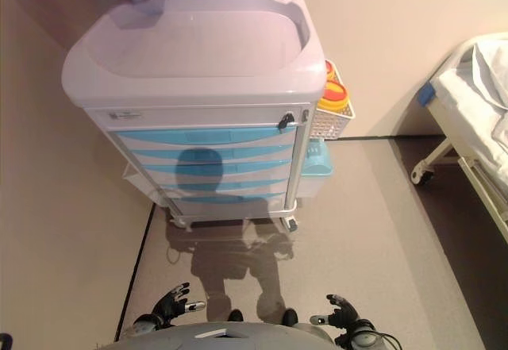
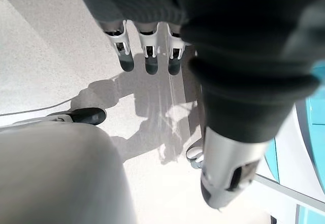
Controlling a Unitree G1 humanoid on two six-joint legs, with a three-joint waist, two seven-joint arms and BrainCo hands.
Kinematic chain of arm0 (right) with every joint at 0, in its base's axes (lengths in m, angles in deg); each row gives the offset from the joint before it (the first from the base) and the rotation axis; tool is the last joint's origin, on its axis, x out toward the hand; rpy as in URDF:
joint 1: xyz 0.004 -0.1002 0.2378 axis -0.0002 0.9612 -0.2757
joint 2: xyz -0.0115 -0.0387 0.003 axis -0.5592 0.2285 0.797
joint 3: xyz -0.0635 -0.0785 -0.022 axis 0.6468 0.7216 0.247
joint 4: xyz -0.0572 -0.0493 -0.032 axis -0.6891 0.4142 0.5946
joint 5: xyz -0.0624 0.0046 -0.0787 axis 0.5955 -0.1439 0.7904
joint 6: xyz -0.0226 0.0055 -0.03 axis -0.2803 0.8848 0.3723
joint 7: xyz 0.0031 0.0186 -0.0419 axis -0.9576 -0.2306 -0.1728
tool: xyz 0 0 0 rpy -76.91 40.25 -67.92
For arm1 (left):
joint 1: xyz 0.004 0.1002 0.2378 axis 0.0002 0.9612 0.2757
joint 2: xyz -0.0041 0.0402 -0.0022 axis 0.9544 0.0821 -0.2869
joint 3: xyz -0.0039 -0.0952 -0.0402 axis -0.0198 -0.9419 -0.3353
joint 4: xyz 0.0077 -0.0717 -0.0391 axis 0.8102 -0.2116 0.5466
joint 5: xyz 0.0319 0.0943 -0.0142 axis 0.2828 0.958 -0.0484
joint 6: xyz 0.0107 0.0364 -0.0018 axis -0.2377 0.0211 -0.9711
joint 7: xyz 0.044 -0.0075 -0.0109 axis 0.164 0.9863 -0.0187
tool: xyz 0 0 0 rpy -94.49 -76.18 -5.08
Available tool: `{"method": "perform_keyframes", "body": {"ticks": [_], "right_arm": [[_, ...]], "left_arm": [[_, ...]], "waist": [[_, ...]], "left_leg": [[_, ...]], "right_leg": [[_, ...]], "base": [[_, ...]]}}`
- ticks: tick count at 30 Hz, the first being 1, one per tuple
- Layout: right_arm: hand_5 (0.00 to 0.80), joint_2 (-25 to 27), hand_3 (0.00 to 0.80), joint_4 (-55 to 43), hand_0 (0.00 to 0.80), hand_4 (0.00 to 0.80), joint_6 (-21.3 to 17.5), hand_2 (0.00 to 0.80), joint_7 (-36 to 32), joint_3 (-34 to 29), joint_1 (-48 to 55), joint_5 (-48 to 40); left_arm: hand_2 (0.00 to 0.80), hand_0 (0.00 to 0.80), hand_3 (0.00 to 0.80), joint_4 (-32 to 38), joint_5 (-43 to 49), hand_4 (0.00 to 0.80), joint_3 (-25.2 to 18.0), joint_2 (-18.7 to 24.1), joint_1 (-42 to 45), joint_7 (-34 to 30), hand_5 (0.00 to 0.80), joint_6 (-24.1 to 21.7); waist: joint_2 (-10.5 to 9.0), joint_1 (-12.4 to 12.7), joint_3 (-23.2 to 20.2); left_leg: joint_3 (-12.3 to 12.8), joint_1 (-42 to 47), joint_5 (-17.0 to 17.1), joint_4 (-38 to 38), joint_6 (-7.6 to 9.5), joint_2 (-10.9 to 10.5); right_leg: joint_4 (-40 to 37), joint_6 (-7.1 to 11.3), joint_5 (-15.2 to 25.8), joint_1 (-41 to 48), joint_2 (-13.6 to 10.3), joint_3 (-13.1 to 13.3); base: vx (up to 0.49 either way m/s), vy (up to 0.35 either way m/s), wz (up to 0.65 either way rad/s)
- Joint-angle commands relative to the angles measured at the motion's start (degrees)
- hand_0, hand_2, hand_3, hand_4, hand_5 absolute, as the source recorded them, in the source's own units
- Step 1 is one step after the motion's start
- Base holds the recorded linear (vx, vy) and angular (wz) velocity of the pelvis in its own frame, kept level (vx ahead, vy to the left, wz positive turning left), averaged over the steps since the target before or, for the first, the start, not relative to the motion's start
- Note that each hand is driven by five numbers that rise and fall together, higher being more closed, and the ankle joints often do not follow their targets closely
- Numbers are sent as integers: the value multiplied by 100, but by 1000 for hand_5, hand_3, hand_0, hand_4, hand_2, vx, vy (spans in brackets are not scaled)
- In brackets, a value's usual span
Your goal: Open the drawer and pick up the medicine
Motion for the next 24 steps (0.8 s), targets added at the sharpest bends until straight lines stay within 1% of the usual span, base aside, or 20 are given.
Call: {"method": "perform_keyframes", "body": {"ticks": [1,4,14,18,21,24], "right_arm": [[0,-38,0,174,0,0,-70,0,87,74,-380,78],[0,-37,0,159,0,0,-59,0,89,76,-377,100],[0,-74,0,157,0,0,-74,0,125,62,-342,20],[0,-85,0,102,0,0,-70,0,142,70,-324,-10],[0,-66,0,45,0,0,-63,0,153,102,-347,-64],[0,-40,0,-27,0,0,-73,0,153,165,-425,-89]], "left_arm": [[0,0,0,-318,-43,0,-118,-176,-318,-286,0,-71],[0,0,0,-276,-131,0,-87,-186,-320,-304,0,-82],[0,0,0,-374,-171,0,-259,-185,-311,0,0,208],[0,0,0,-367,-248,0,-291,-183,-335,-31,0,249],[0,0,0,-311,-282,0,-218,-175,-422,-32,0,216],[0,0,0,-242,-401,0,-158,-178,-568,-18,0,160]], "waist": [[-21,-2,2],[-9,-14,7],[-18,-64,5],[-33,-108,61],[-36,-157,167],[-46,-219,371]], "left_leg": [[55,-45,-497,9,95,-340],[64,-39,-502,9,102,-341],[96,18,-519,13,122,-355],[137,-14,-522,48,142,-349],[190,-87,-530,96,173,-349],[258,-306,-624,396,254,-387]], "right_leg": [[243,307,-234,38,40,30],[254,308,-236,35,38,42],[288,309,-243,52,35,121],[362,318,-243,-14,31,207],[462,317,-239,-146,27,293],[705,308,-238,-425,-4,460]], "base": [[0,0,0],[0,0,0],[22,3,-1],[37,15,-7],[4,24,-10],[-14,31,-18]]}}
